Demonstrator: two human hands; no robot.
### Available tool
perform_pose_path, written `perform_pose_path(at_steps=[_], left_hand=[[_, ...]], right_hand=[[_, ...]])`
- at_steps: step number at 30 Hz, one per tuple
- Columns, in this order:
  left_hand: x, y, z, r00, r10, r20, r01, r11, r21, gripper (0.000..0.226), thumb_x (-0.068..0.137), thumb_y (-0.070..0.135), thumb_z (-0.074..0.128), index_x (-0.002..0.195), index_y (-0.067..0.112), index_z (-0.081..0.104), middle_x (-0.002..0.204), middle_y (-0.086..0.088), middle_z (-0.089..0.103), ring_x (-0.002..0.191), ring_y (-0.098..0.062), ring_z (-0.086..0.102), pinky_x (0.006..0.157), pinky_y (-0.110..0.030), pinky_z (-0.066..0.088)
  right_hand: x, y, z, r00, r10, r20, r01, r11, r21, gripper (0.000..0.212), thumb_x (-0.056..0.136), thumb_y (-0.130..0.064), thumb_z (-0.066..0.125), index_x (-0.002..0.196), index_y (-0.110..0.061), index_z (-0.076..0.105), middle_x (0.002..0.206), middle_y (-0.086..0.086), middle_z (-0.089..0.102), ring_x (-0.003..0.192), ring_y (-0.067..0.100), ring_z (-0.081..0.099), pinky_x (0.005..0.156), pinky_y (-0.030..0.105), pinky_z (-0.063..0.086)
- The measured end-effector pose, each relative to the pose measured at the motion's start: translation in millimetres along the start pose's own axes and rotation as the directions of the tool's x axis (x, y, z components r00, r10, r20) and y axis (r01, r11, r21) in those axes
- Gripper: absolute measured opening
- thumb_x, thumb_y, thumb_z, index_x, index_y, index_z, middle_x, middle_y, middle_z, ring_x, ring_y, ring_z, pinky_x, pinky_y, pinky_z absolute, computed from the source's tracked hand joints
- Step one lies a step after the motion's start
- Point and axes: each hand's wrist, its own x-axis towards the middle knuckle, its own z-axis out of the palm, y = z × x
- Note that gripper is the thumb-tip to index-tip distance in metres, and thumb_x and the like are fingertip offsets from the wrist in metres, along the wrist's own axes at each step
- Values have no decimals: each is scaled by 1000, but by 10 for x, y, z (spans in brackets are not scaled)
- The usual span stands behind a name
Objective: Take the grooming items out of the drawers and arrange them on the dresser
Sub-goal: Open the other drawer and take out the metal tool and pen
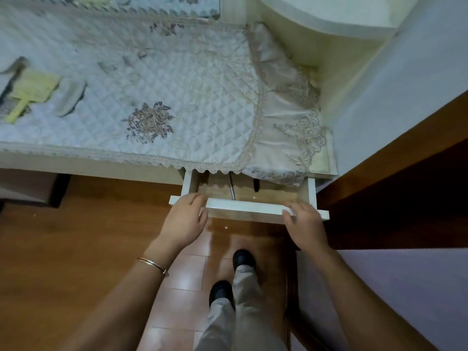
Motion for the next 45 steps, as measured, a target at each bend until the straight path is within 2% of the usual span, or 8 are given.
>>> perform_pose_path(at_steps=[5,13,19,24,29,33,41,45], left_hand=[[-196,55,9,997,-64,48,65,998,-10,35,92,26,46,119,6,53,120,-12,57,114,-29,48,93,-35,41],[-814,67,123,995,-86,46,84,996,41,27,92,29,42,97,11,61,102,-8,65,96,-28,52,80,-36,41],[-1110,10,233,999,-5,33,1,994,105,58,78,43,16,75,8,63,77,-11,68,75,-34,58,60,-32,39],[-1120,46,199,999,-14,50,6,990,141,48,84,34,24,84,7,64,86,-12,68,83,-34,57,65,-33,40],[-997,130,155,988,-99,122,77,981,176,30,93,26,37,92,7,60,83,-11,62,69,-27,43,60,-29,34],[-772,185,238,976,-126,180,85,972,219,30,94,29,35,94,11,59,92,-9,67,83,-30,62,61,-27,37],[-45,376,600,889,-306,342,343,938,-52,22,89,23,43,99,9,57,103,-16,65,93,-33,60,75,-34,47],[193,377,764,830,-404,385,467,880,-84,28,88,28,47,105,7,55,104,-17,67,95,-34,62,77,-35,49]], right_hand=[[-220,30,-48,995,24,98,-25,1000,10,28,92,-23,49,110,-9,65,112,10,67,109,28,54,93,36,41],[-915,62,24,986,104,129,-108,994,22,25,90,-27,52,103,-12,67,109,5,67,107,21,55,91,33,42],[-1296,123,67,976,139,168,-145,989,24,23,90,-27,52,99,-12,67,104,4,68,102,20,56,84,31,41],[-1304,123,68,972,155,175,-164,986,39,24,89,-29,53,99,-12,68,102,3,68,100,19,56,82,30,42],[-1224,94,71,966,157,204,-160,987,-4,21,88,-31,52,71,-19,55,76,-3,56,80,16,52,60,23,36],[-1022,56,98,939,154,306,-142,988,-62,29,89,-32,51,60,-25,47,61,-7,49,68,15,54,61,26,41],[-242,-225,427,844,264,467,-359,925,126,18,86,-13,57,73,-25,55,76,0,62,79,21,60,64,30,50],[79,-264,637,825,329,459,-398,916,58,24,87,-18,59,109,-10,60,107,11,68,90,24,64,61,25,43]])
